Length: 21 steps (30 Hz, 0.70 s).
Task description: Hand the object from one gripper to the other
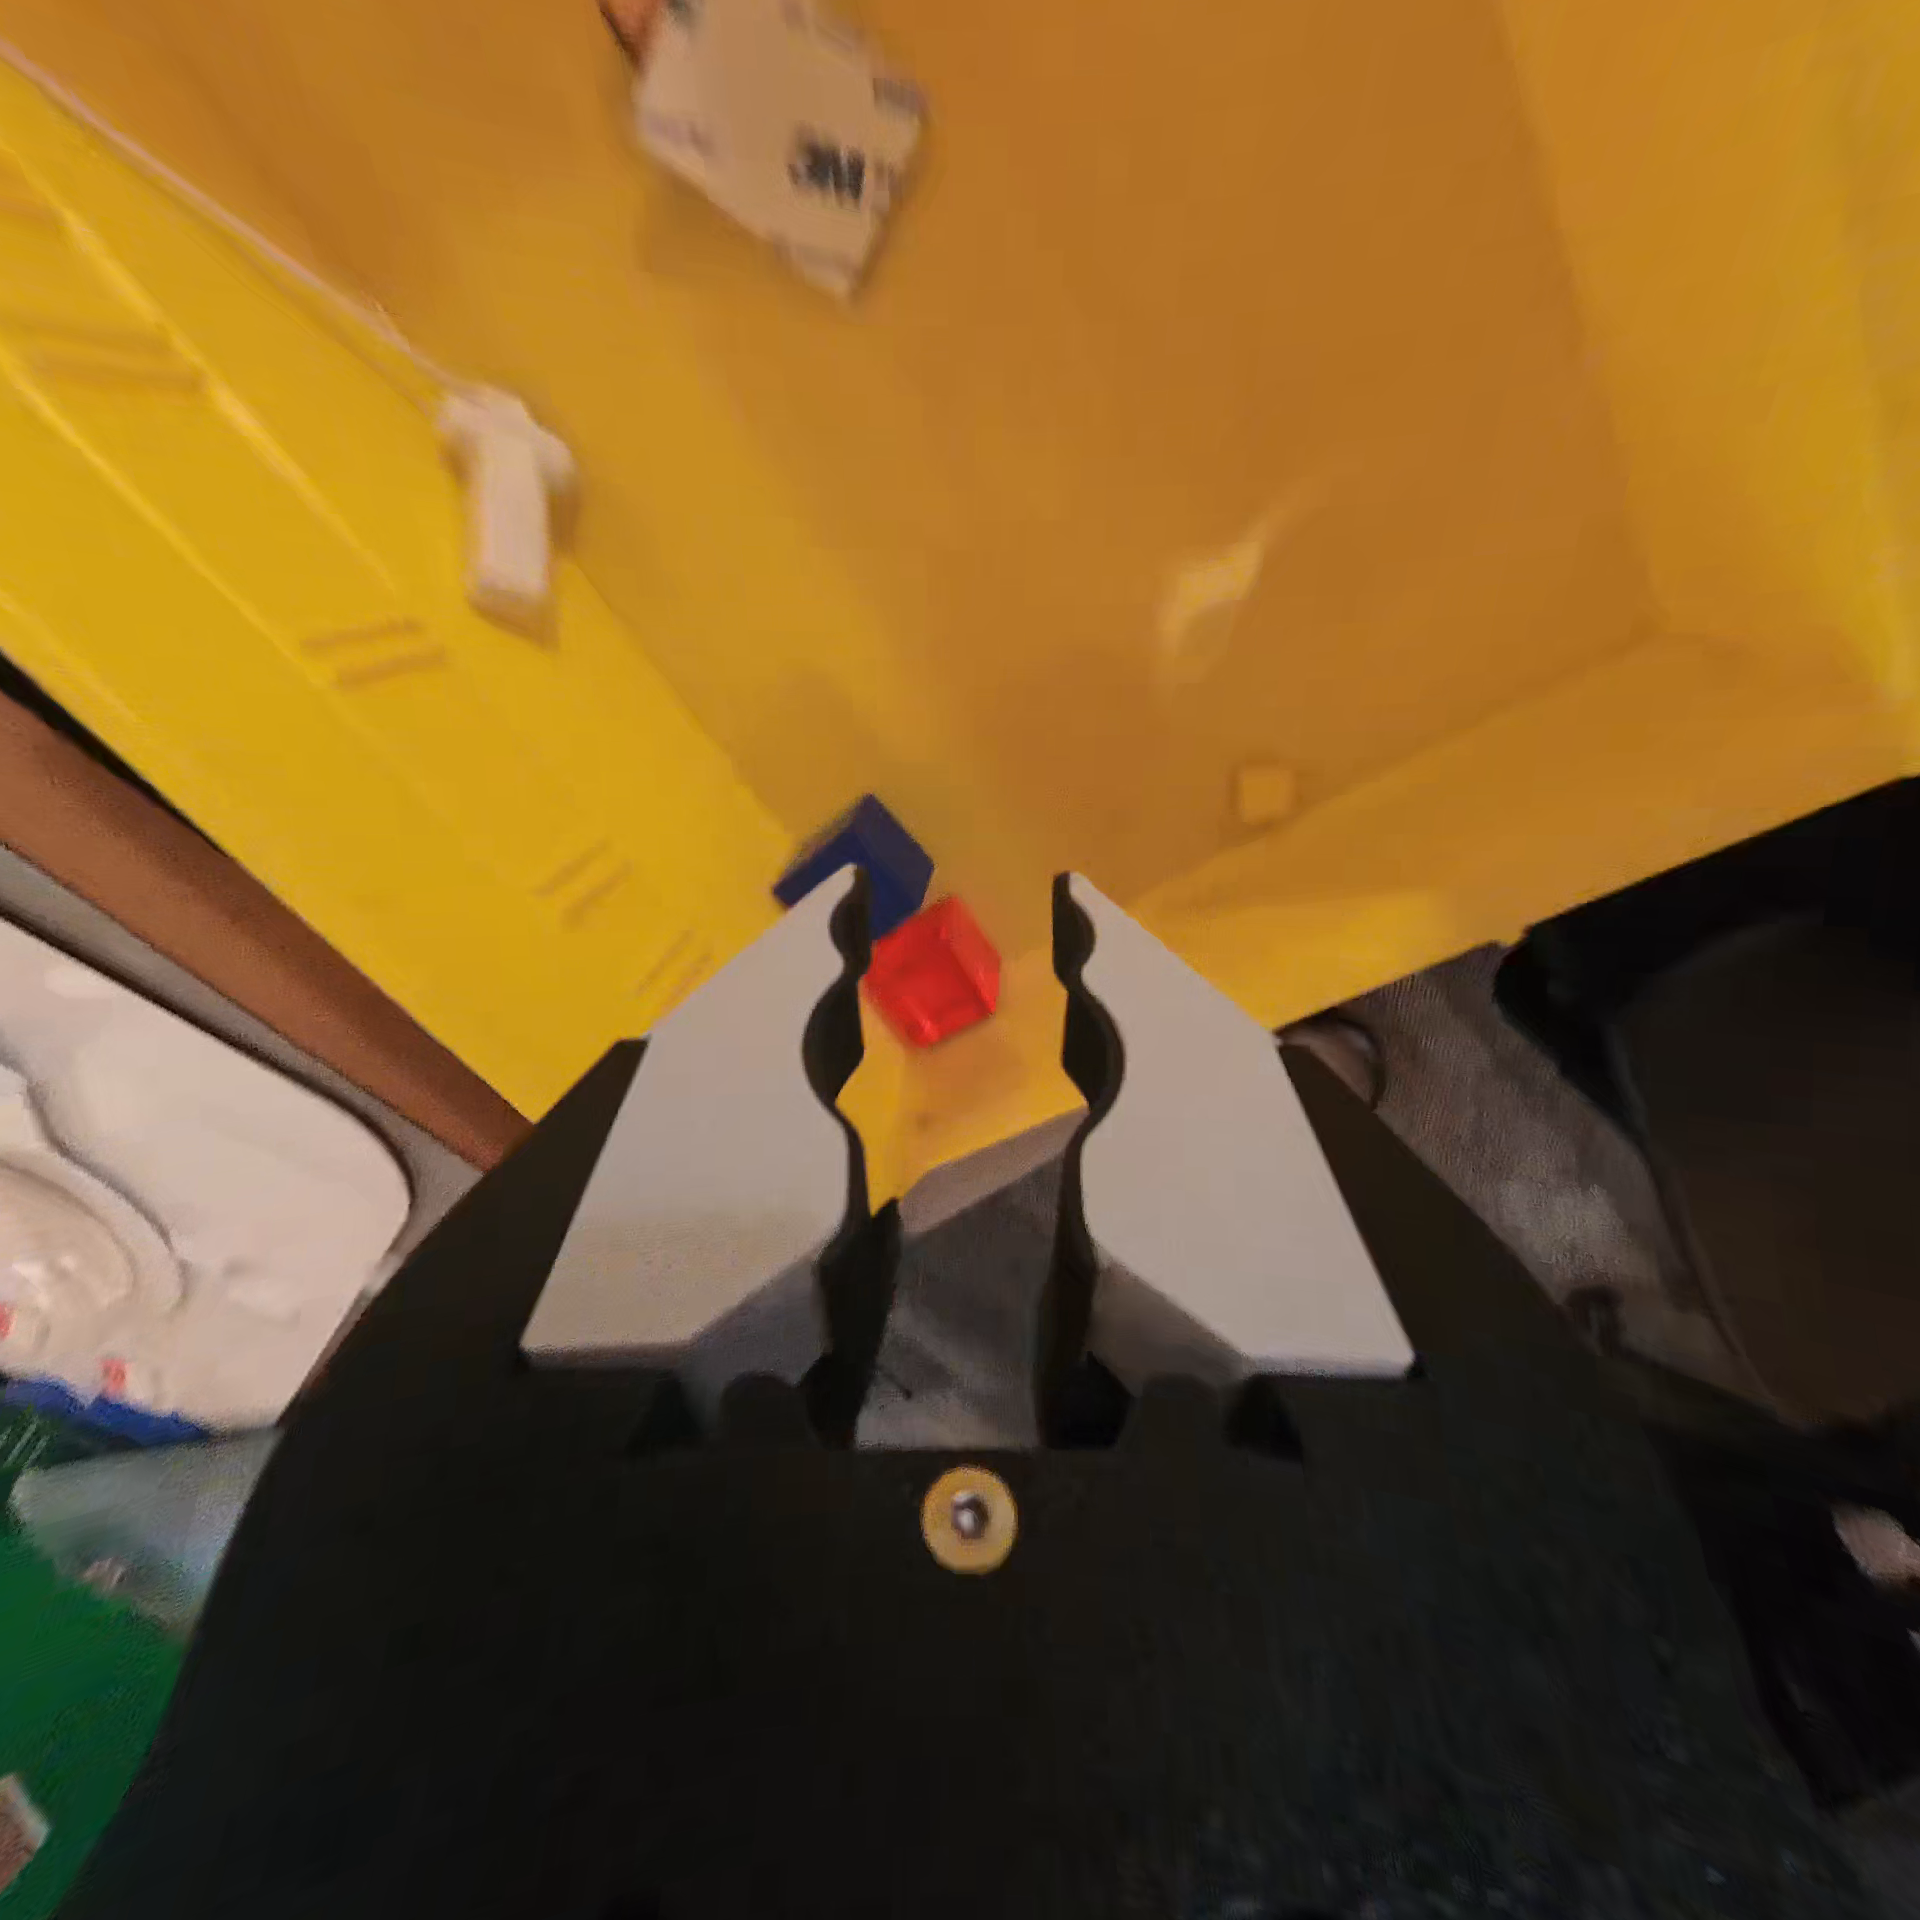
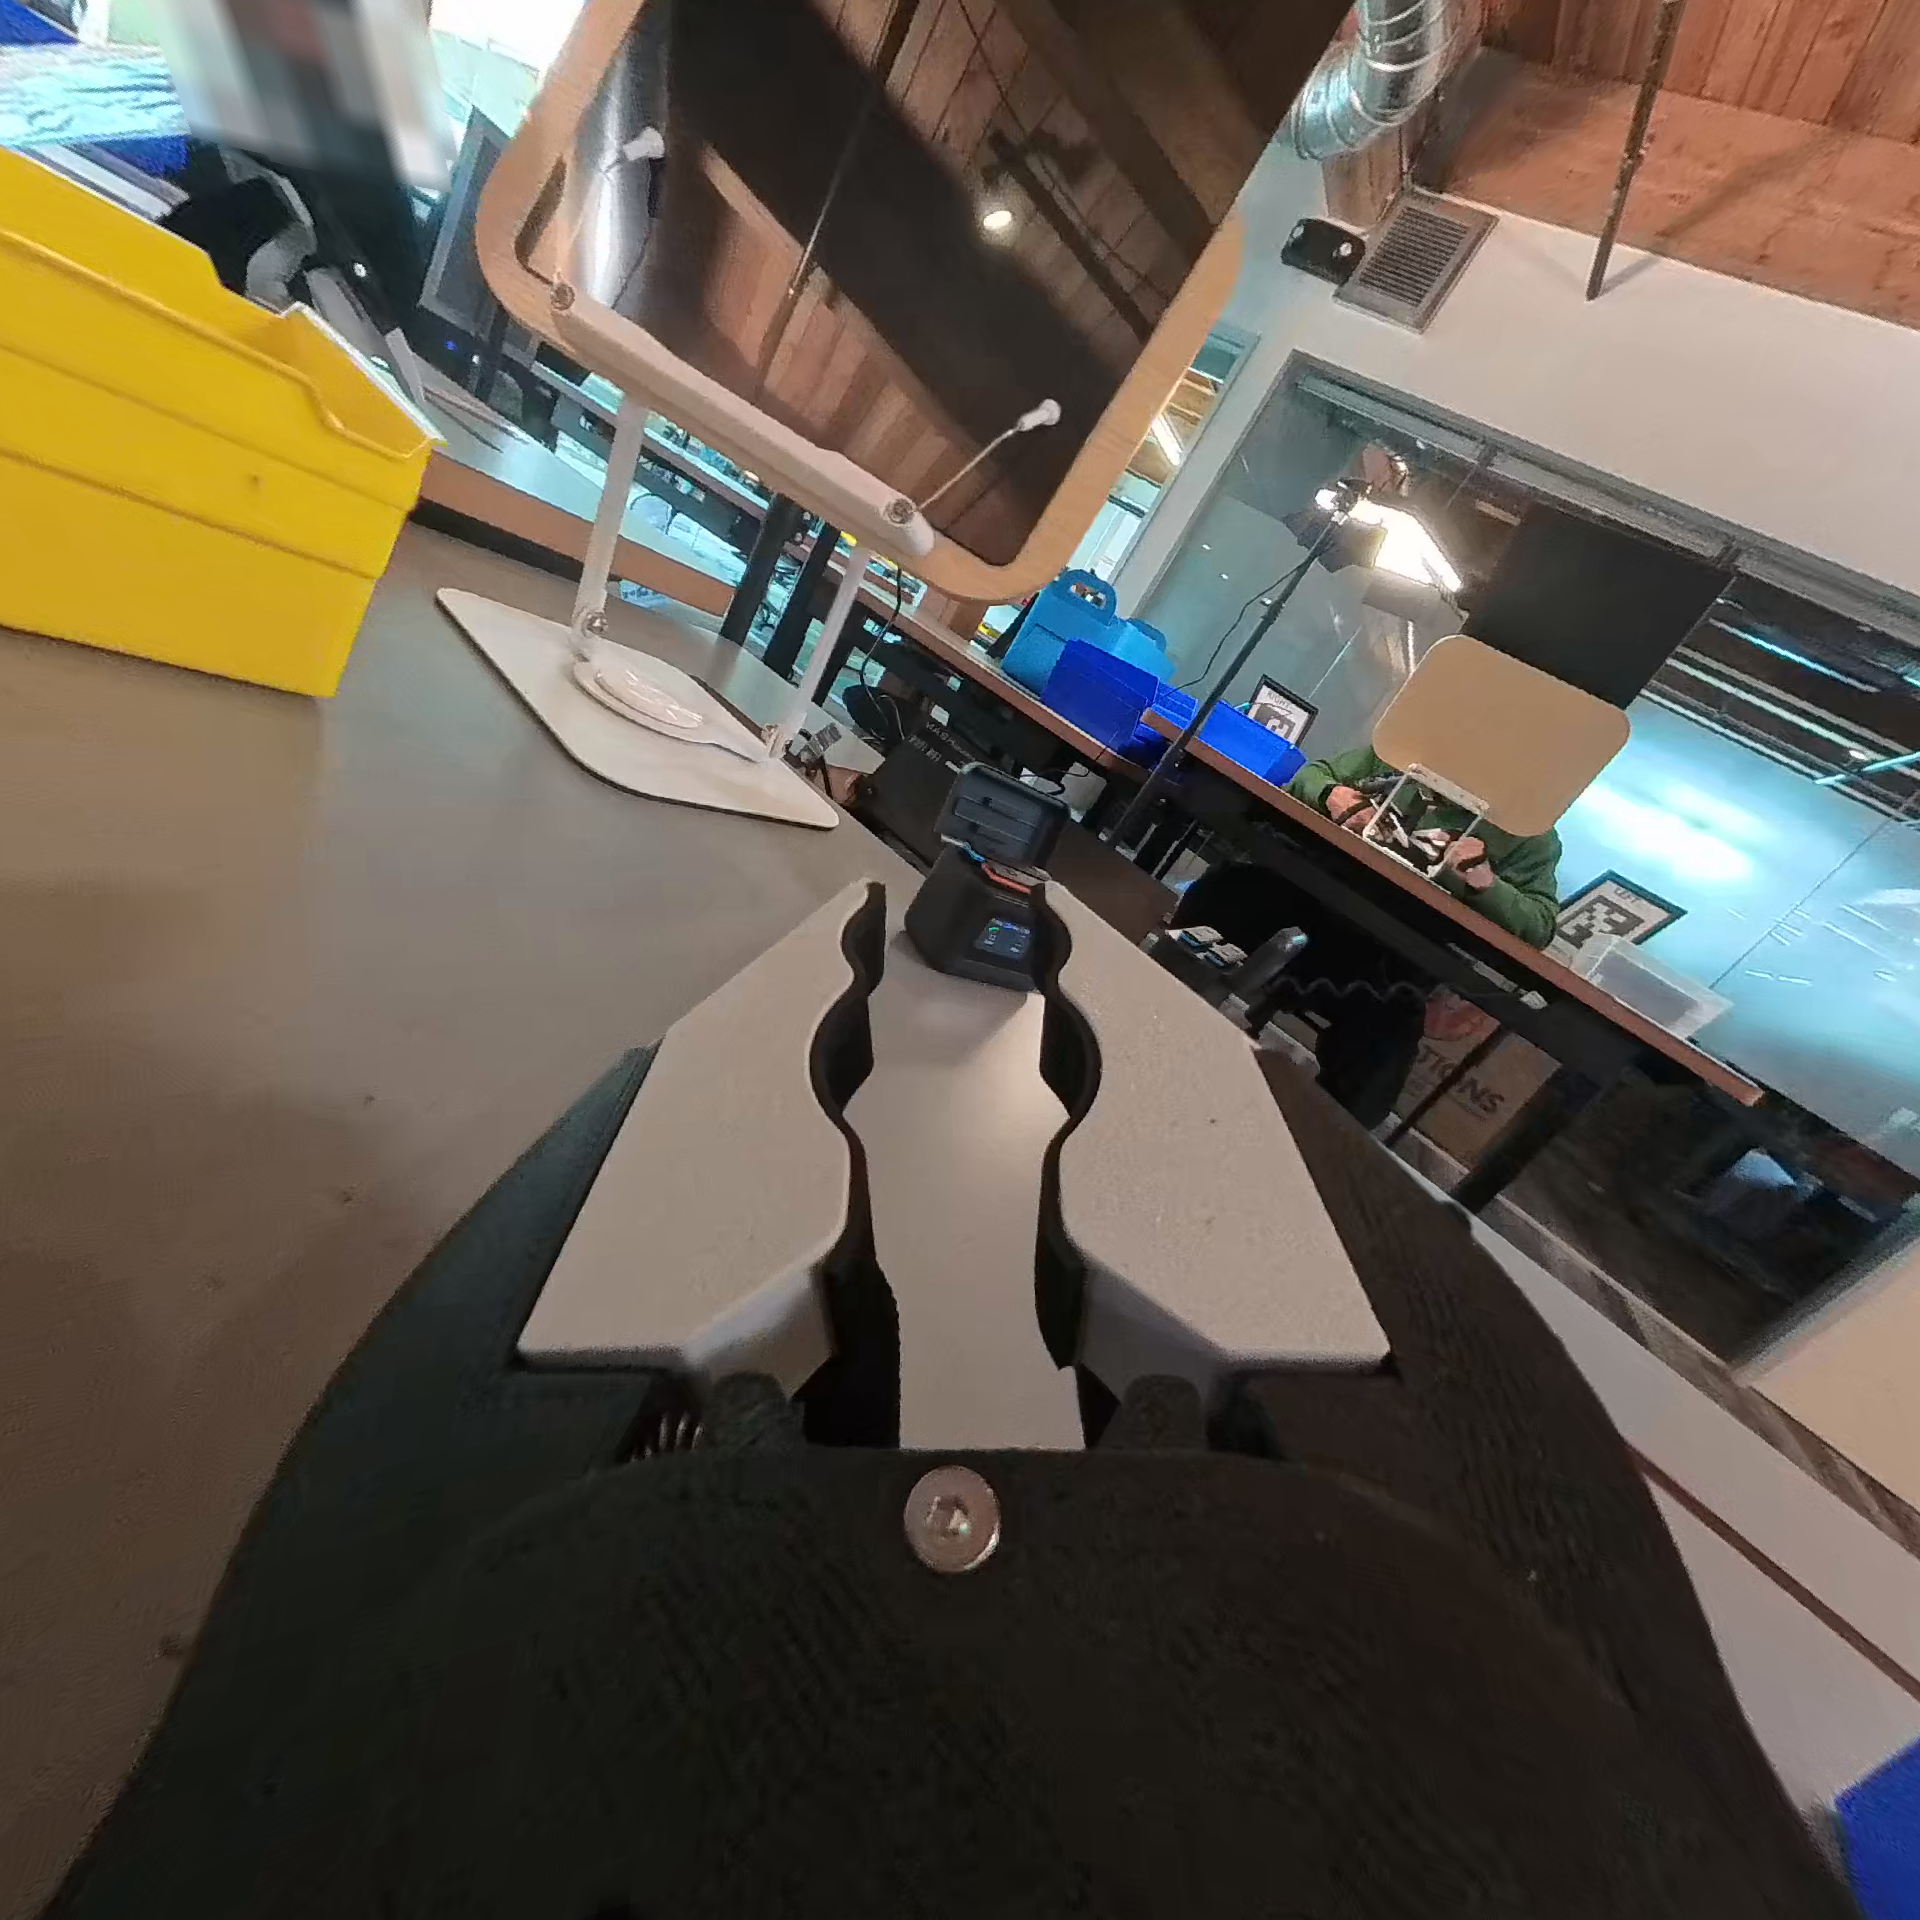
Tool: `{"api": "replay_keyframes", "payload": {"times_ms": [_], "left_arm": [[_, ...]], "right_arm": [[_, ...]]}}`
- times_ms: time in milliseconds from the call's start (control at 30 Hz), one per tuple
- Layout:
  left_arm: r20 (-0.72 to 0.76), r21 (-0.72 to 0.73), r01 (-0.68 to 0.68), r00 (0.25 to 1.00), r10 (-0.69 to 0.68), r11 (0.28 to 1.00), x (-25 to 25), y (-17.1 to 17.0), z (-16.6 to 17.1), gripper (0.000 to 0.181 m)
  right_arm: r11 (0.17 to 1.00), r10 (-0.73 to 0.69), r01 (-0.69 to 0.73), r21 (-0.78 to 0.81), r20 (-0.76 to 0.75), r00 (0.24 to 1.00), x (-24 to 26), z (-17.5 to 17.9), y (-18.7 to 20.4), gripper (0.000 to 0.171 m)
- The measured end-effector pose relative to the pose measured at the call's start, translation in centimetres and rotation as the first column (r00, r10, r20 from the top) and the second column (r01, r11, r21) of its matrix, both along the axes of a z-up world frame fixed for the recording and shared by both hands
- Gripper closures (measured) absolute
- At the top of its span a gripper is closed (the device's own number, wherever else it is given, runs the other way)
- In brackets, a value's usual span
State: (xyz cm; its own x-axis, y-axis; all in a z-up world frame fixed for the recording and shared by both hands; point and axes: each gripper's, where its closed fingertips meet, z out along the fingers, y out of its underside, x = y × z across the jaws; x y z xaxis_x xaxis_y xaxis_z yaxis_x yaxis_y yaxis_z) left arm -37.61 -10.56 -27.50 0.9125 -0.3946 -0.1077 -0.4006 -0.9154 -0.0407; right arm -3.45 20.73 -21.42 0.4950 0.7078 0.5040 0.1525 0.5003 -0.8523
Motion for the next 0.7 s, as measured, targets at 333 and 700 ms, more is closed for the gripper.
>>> {"api": "replay_keyframes", "payload": {"times_ms": [333, 700], "left_arm": [[-0.204, -0.116, -0.057, 0.978, 0.032, 0.992, -2.4, -0.9, -2.3, 0.157], [-0.232, -0.053, -0.079, 0.971, 0.065, 0.995, -2.8, 0.6, -2.6, 0.171]], "right_arm": [[0.998, 0.027, -0.029, 0.051, 0.048, 0.999, -0.6, -0.4, -1.0, 0.145], [0.996, 0.044, -0.050, 0.077, 0.074, 0.996, -1.0, -0.6, -1.5, 0.145]]}}
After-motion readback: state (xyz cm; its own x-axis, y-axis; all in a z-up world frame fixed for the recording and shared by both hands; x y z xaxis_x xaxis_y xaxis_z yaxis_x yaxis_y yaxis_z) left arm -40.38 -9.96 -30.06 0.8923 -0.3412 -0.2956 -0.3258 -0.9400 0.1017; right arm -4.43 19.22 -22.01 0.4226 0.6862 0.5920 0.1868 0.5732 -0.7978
